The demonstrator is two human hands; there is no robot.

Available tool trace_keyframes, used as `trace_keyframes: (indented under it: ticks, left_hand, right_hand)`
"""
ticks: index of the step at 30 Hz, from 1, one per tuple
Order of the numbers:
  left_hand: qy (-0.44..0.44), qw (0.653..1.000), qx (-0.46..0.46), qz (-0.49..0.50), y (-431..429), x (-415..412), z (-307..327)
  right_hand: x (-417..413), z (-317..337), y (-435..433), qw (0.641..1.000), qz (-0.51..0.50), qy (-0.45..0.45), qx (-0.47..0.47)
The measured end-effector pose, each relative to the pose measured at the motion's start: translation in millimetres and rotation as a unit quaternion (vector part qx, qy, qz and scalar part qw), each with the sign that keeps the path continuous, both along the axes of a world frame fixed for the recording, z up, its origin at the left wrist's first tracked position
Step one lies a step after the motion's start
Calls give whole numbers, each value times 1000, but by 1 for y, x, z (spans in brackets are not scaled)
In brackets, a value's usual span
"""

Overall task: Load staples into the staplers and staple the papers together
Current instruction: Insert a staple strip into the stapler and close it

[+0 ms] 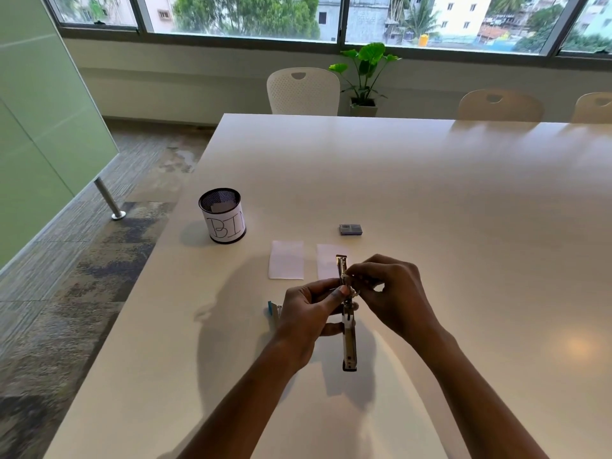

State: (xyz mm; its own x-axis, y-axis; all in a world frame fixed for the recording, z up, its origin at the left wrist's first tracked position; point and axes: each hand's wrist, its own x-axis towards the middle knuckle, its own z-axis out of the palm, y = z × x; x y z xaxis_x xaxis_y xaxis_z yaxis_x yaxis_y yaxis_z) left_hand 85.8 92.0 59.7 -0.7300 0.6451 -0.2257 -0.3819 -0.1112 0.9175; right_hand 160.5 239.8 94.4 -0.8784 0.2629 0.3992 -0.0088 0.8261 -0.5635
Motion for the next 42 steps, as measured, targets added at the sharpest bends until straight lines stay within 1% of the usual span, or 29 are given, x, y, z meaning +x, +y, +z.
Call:
trace_keyframes:
  ticks: [3,8,13,15,19,22,30,42]
  left_hand:
    - [9,1000,-5,3,0,0,-1]
    - [20,1000,-17,13,-1,-1,-1]
    - [9,999,-21,25,0,1,-1]
    - [3,999,-19,33,1,2,0]
    - [0,999,-17,41,2,0,2]
    - [-2,999,-18,42,2,-1,2]
    - [3,999,-32,43,3,3,0]
    - [-8,999,-27,38,4,6,-1]
  right_hand:
    - [0,4,0,1000,8,0,9]
    - [1,11,-2,997,40,-18,58]
    - [1,16,-2,994,65,-36,85]
    - [0,16,-2,994,68,-32,80]
    - [0,14,-1,998,55,-21,37]
    - [2,12,-1,998,51,-25,29]
    - [4,14,-1,995,62,-52,60]
    - [6,20,0,988,81,-81,100]
